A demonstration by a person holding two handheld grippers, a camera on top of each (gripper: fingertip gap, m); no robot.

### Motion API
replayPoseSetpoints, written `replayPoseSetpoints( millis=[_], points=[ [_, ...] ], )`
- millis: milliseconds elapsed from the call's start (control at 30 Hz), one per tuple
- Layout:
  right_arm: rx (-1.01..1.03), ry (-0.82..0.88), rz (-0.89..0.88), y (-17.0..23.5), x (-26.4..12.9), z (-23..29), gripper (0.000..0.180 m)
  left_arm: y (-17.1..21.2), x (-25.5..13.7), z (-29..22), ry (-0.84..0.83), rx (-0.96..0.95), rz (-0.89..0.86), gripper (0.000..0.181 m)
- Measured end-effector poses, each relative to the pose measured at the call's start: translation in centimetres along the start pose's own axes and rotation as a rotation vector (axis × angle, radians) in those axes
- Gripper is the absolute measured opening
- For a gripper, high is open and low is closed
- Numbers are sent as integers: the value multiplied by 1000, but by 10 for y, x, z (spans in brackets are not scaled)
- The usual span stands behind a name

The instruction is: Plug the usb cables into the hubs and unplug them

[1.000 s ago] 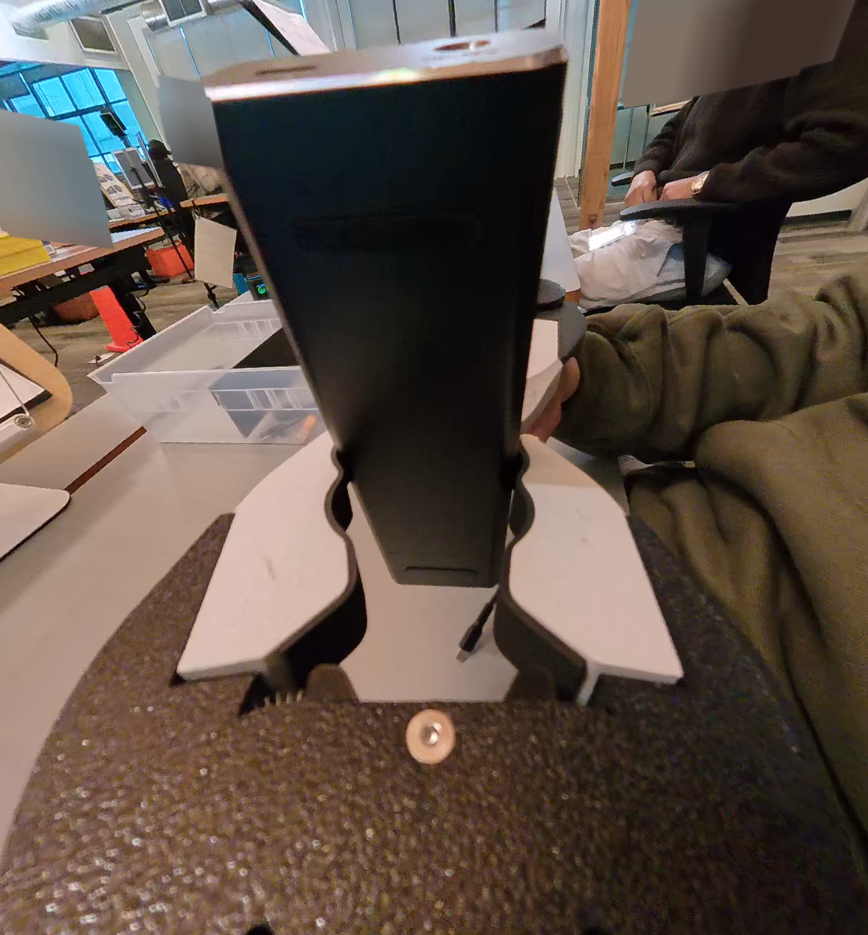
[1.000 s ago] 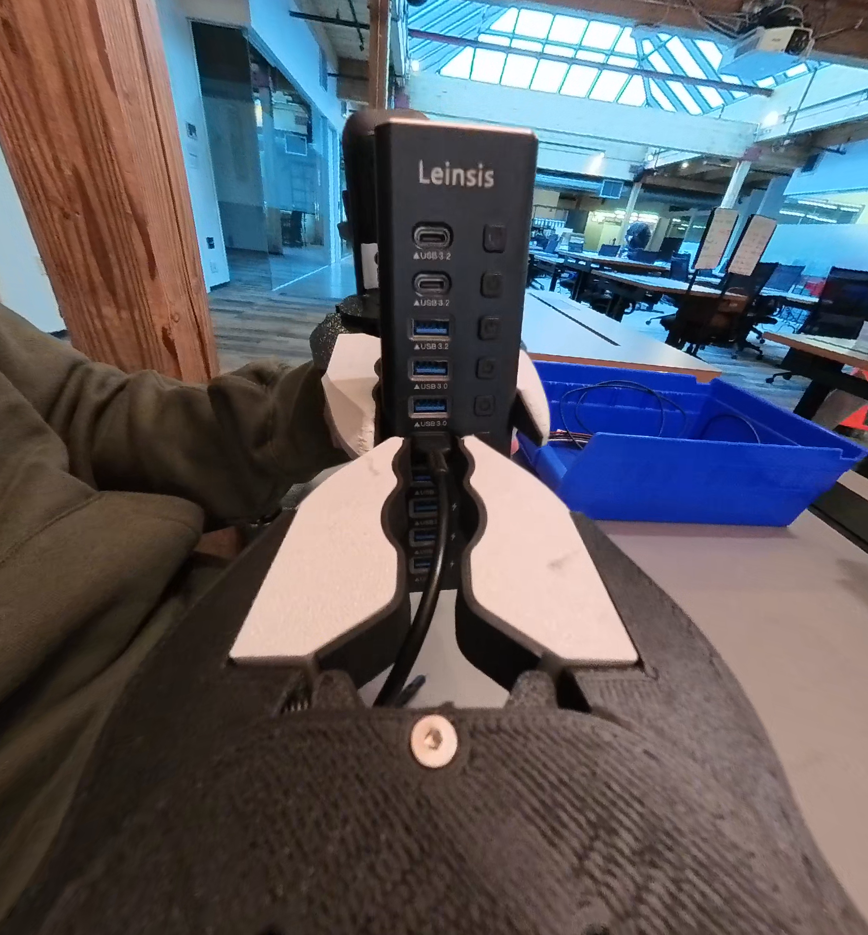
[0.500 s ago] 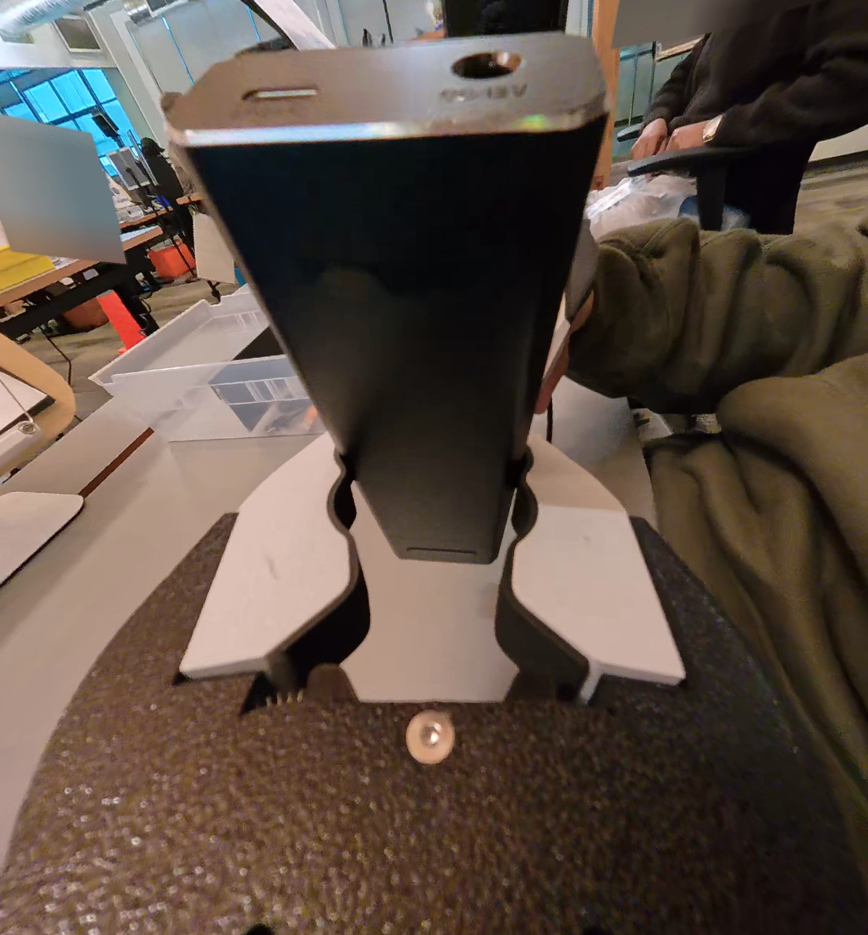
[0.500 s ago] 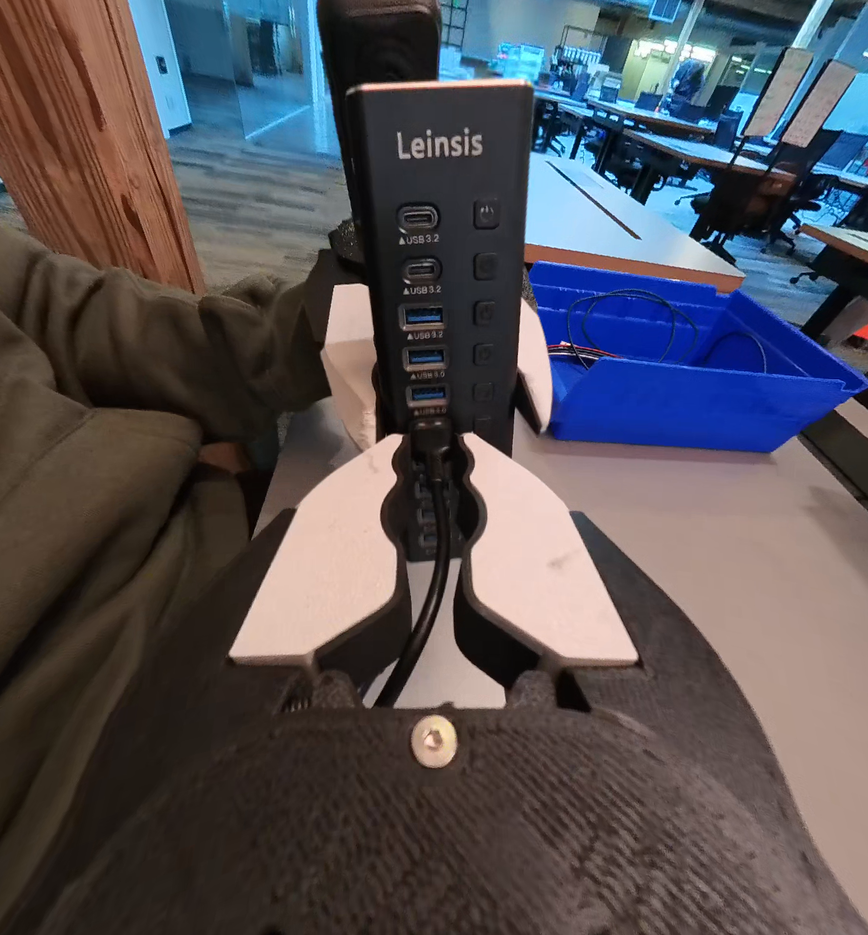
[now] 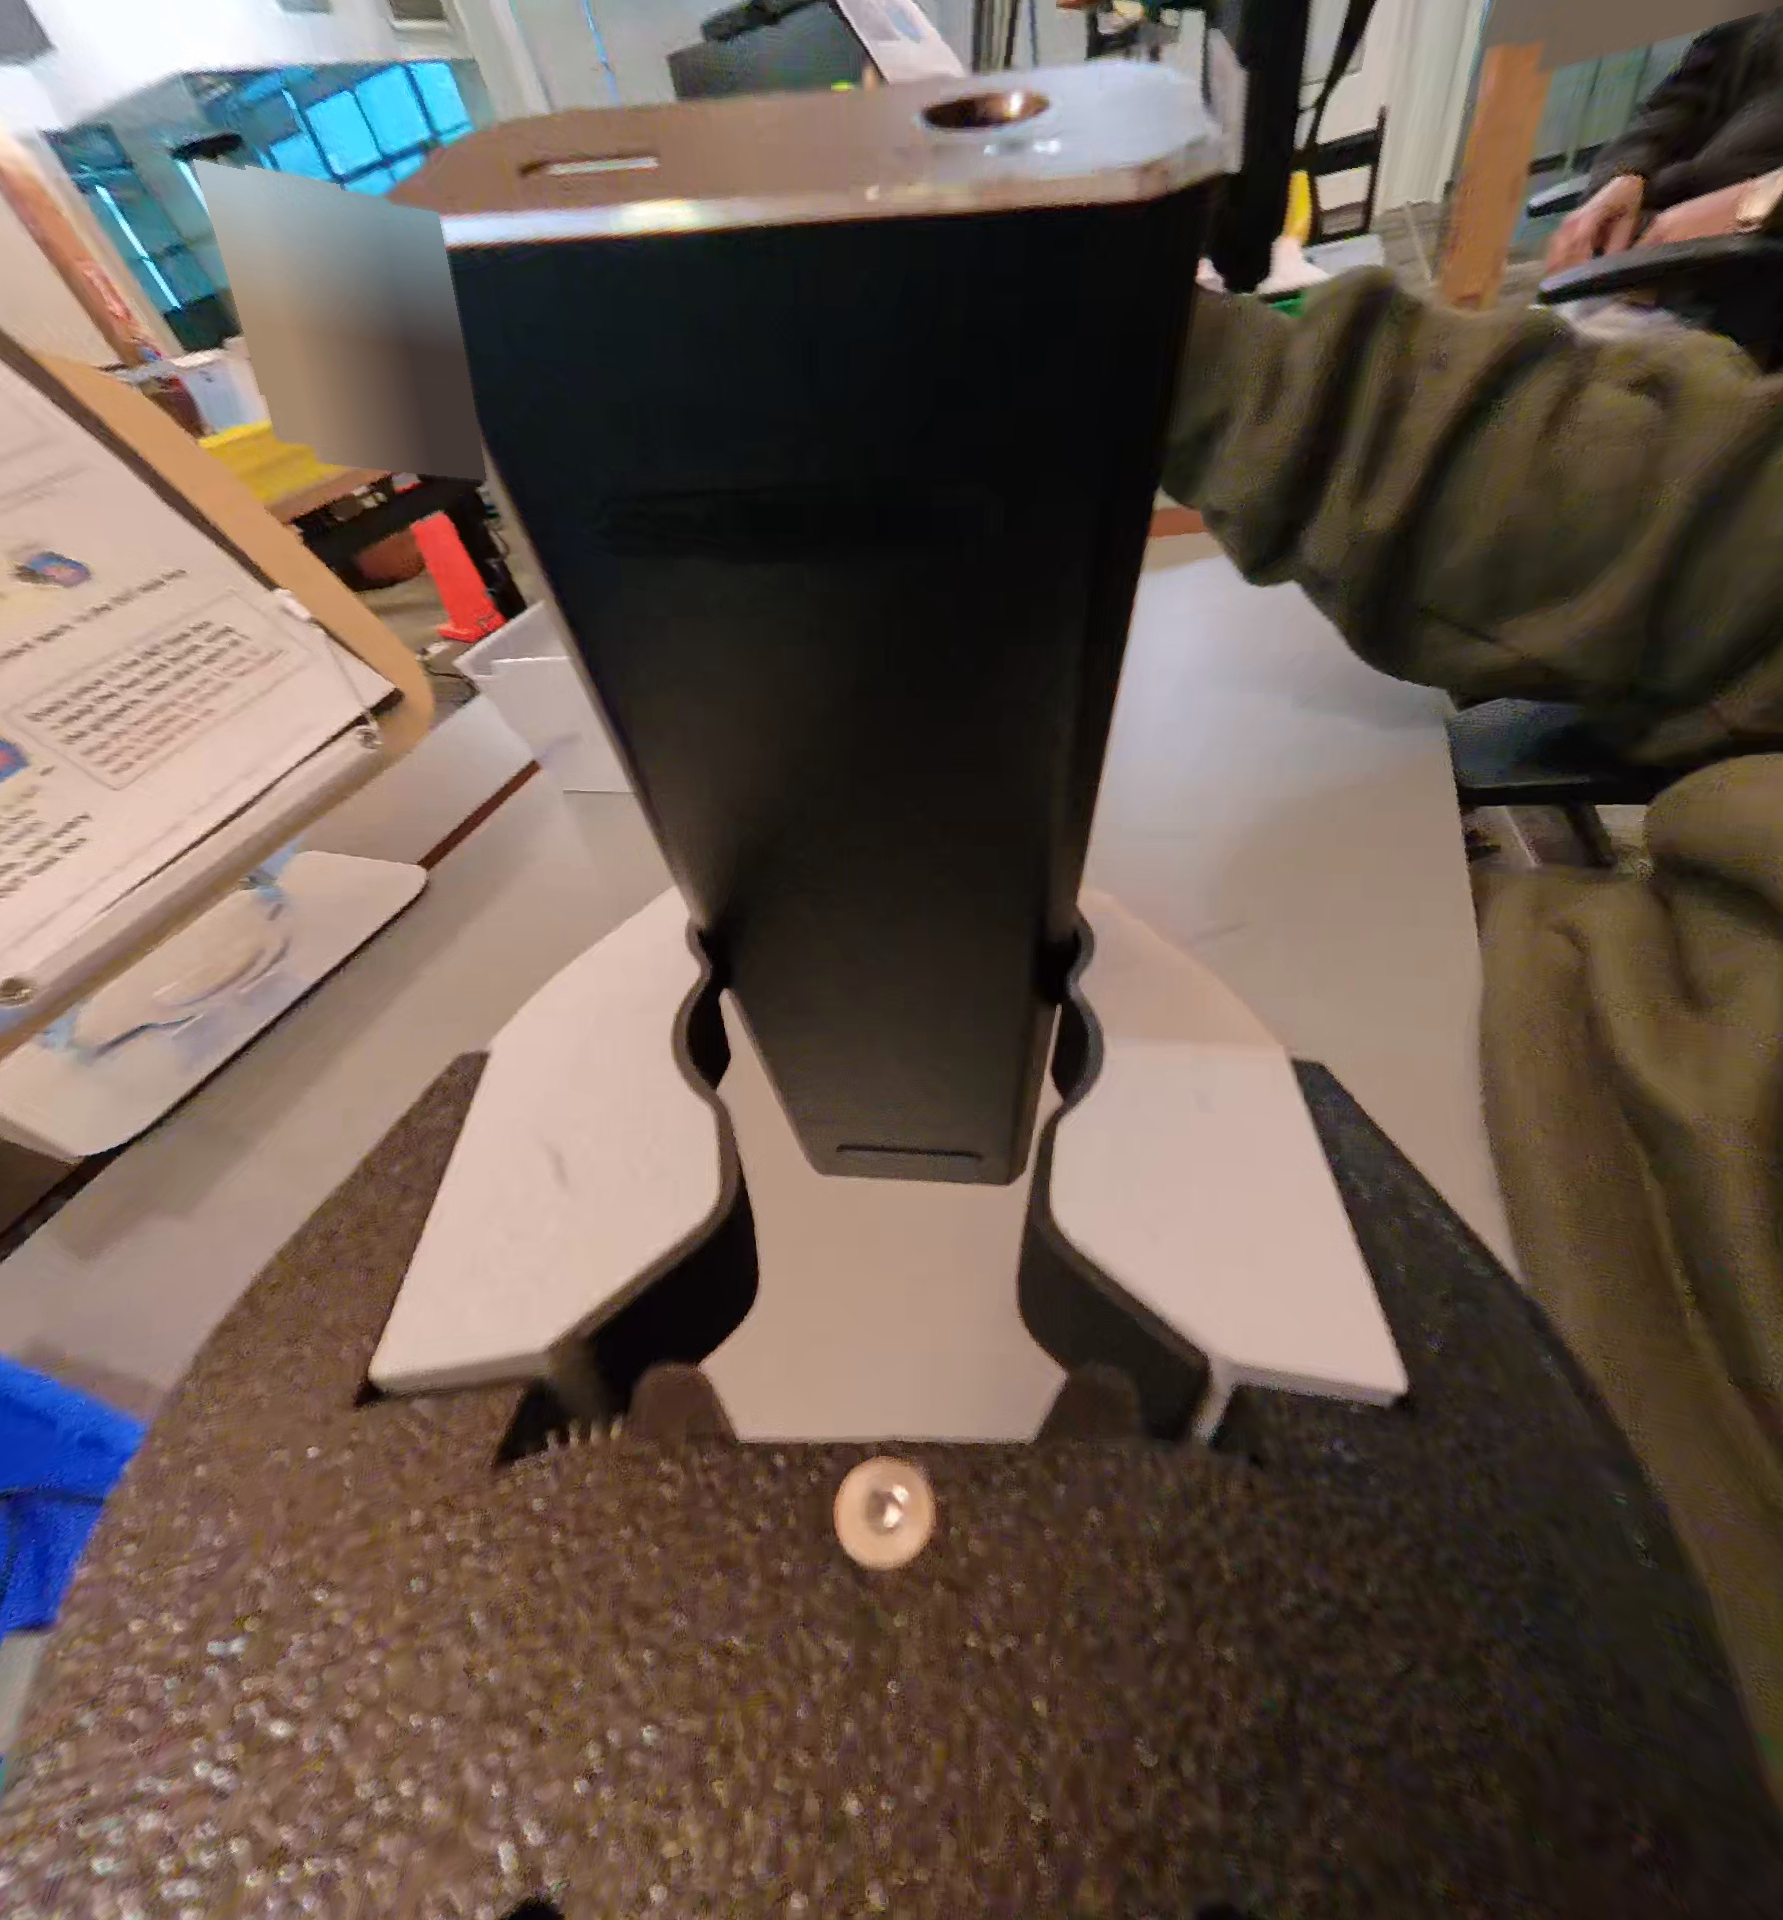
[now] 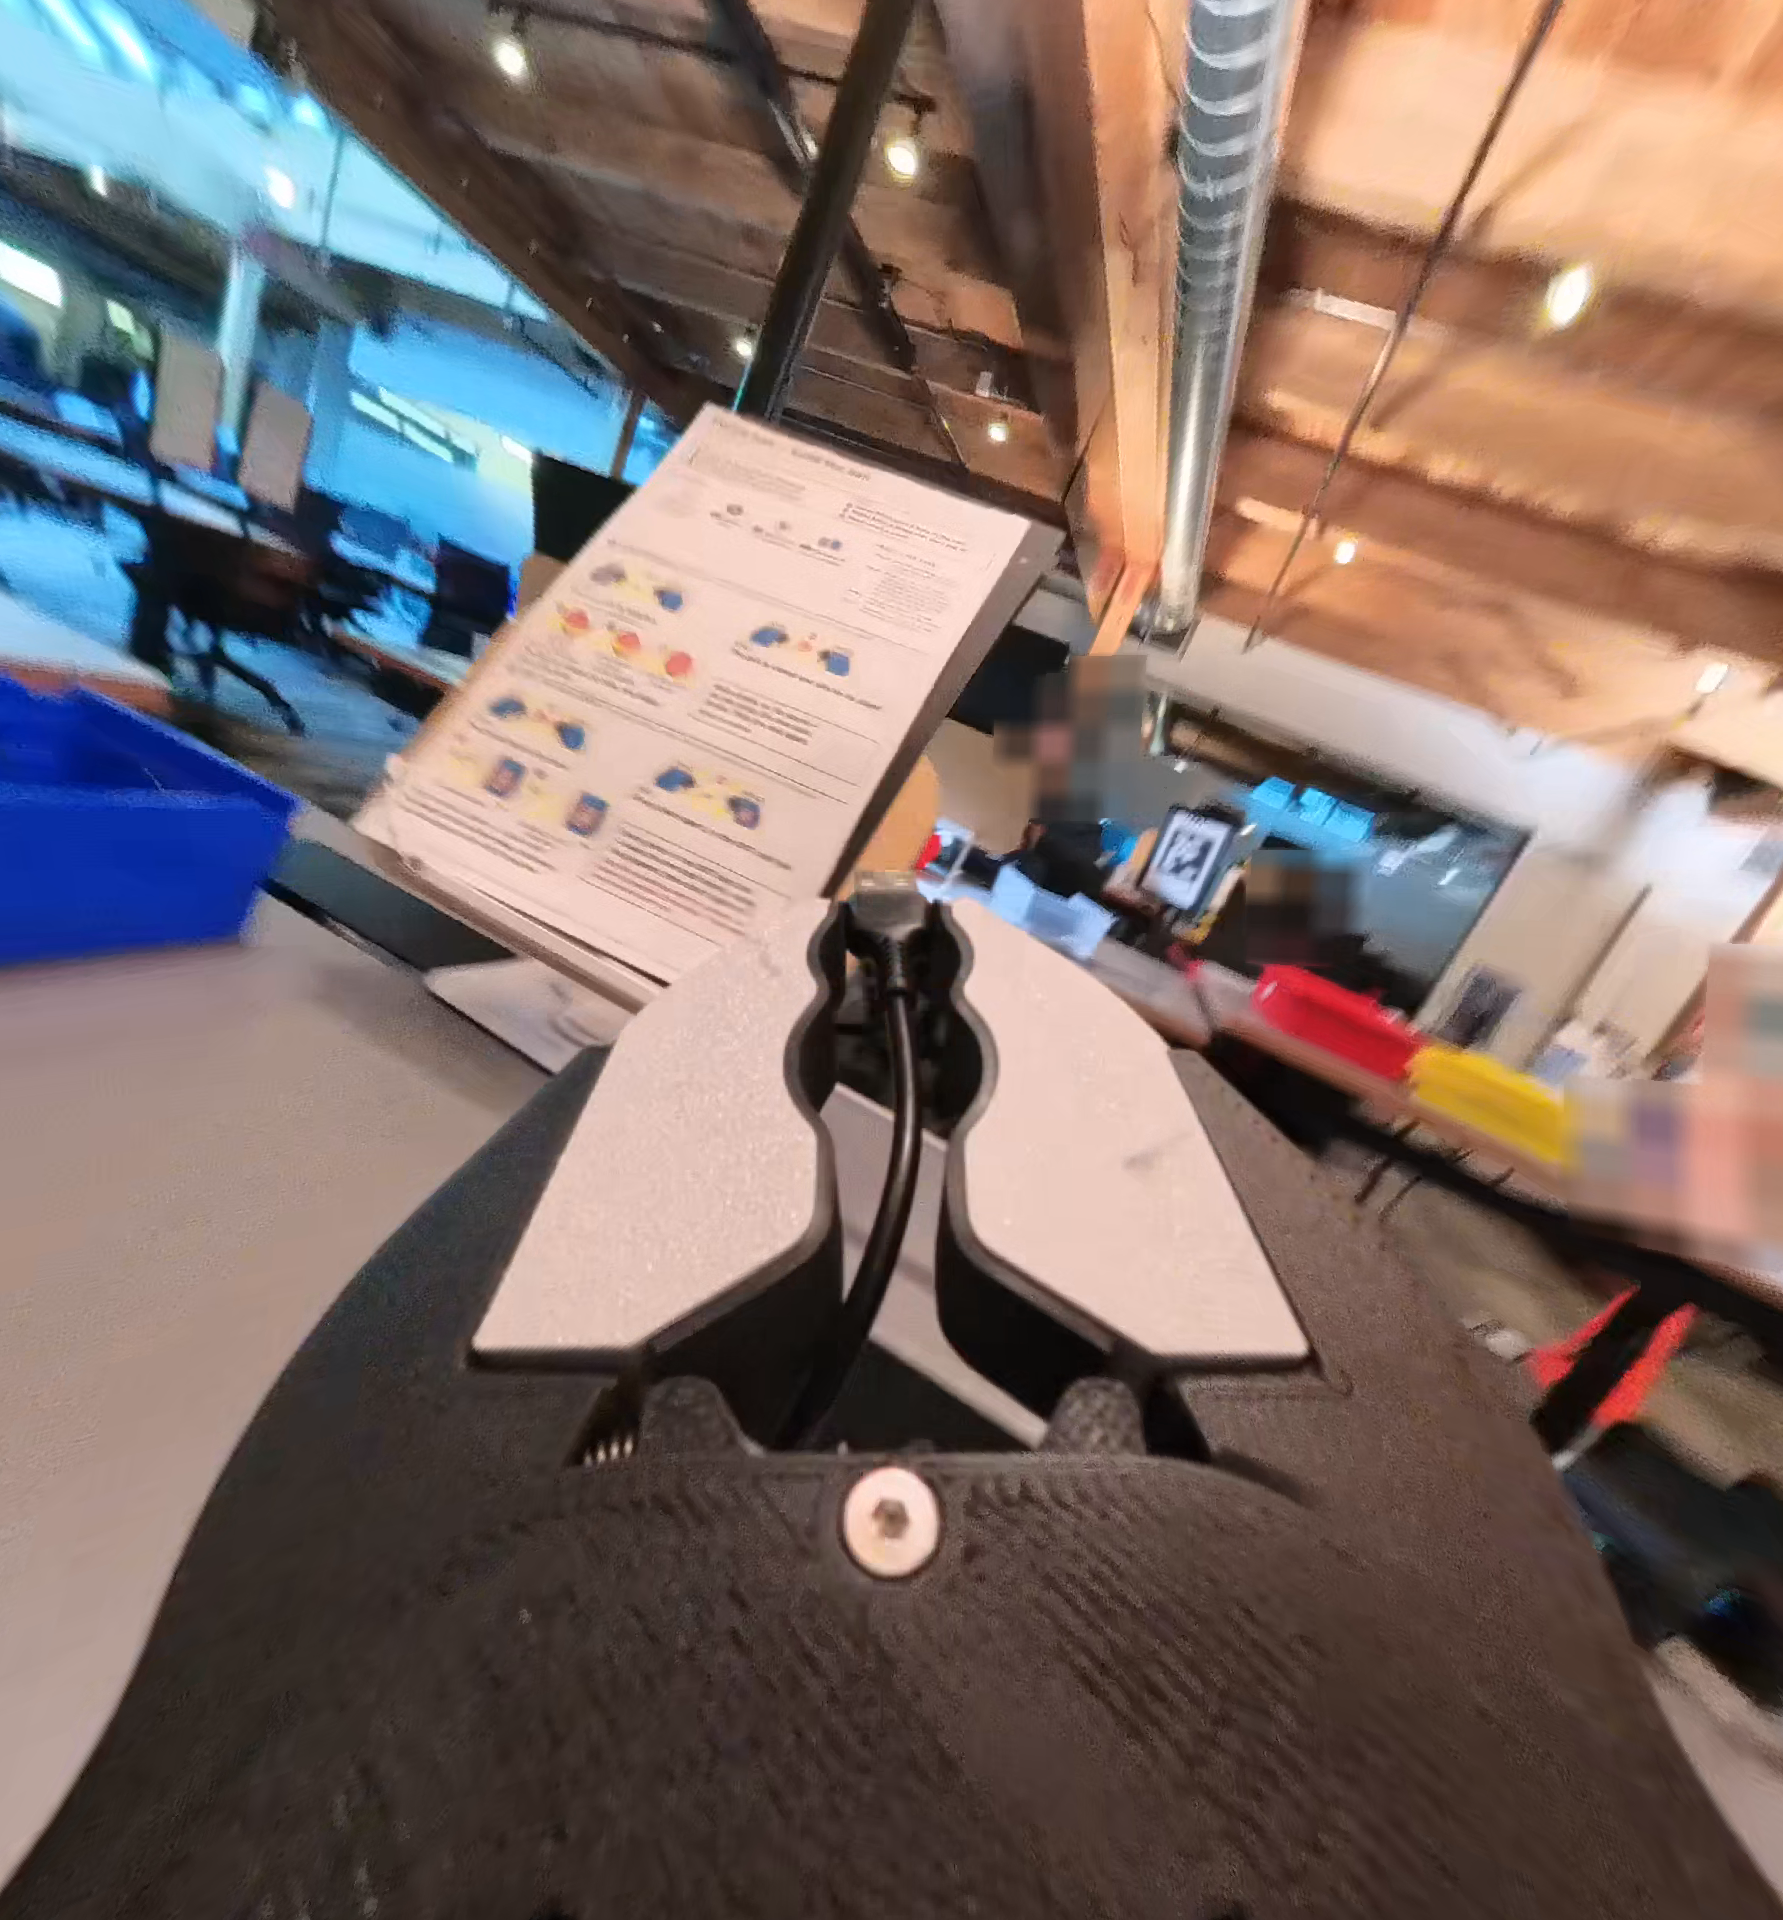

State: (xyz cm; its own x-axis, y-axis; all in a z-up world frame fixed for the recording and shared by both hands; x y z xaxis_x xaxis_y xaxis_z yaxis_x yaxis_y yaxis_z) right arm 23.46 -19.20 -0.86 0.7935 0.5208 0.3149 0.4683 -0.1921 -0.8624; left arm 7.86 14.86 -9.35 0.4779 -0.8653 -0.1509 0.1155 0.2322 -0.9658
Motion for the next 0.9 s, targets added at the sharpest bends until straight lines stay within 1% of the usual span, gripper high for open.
replayPoseSetpoints(
  millis=[33,100,167,233,300,367,400,433,500,533,600,633,667,733,767,833,867,900],
  points=[
    [-81,-13,14,9,8,0,16,1,4,-2,11,-2,6,59],
    [-202,-46,179,45,26,4,16,3,9,-5,34,-11,16,59],
    [-327,-135,308,81,36,21,16,6,12,-6,45,-17,20,59],
    [-408,-232,444,113,39,41,16,8,12,-6,56,-29,22,60],
    [-448,-358,561,137,38,65,16,8,10,-5,53,-34,17,59],
    [-468,-413,649,152,39,79,16,7,8,-4,48,-39,8,59],
    [-452,-440,680,157,39,85,18,6,6,-4,50,-41,0,60],
    [-426,-457,700,158,41,89,27,5,5,-4,51,-43,-9,60],
    [-351,-407,711,152,46,83,41,5,3,-2,42,-54,-15,59],
    [-274,-386,702,146,49,79,53,5,2,-1,41,-59,-15,59],
    [-118,-342,690,132,50,66,69,7,2,0,40,-68,-15,60],
    [-51,-338,676,120,47,62,87,8,3,1,37,-75,-16,60],
    [24,-349,640,105,45,61,98,8,4,1,39,-83,-21,60],
    [167,-435,509,66,37,73,101,6,7,-2,63,-92,-42,59],
    [183,-474,458,49,32,80,101,5,8,-3,74,-96,-50,60],
    [213,-531,402,25,21,97,111,6,12,-6,87,-98,-43,60],
    [260,-586,358,10,17,112,113,8,14,-9,96,-89,-30,60],
    [305,-664,293,-8,12,132,108,10,16,-11,106,-77,-15,60]
  ],
)
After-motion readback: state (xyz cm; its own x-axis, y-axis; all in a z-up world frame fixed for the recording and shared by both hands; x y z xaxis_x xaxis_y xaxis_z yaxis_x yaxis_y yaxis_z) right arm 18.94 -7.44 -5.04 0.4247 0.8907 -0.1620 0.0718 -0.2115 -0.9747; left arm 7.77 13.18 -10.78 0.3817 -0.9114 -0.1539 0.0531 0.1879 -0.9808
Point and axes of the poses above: each gripper's, where its closed fingertips meet, x out along the fingers, y out of its underside, z = x × y across the jaws, the point moved 3 cm from there along -x, back along the fingers, and after that the axes turned 2 degrees about -z, right-handed, at the moved point
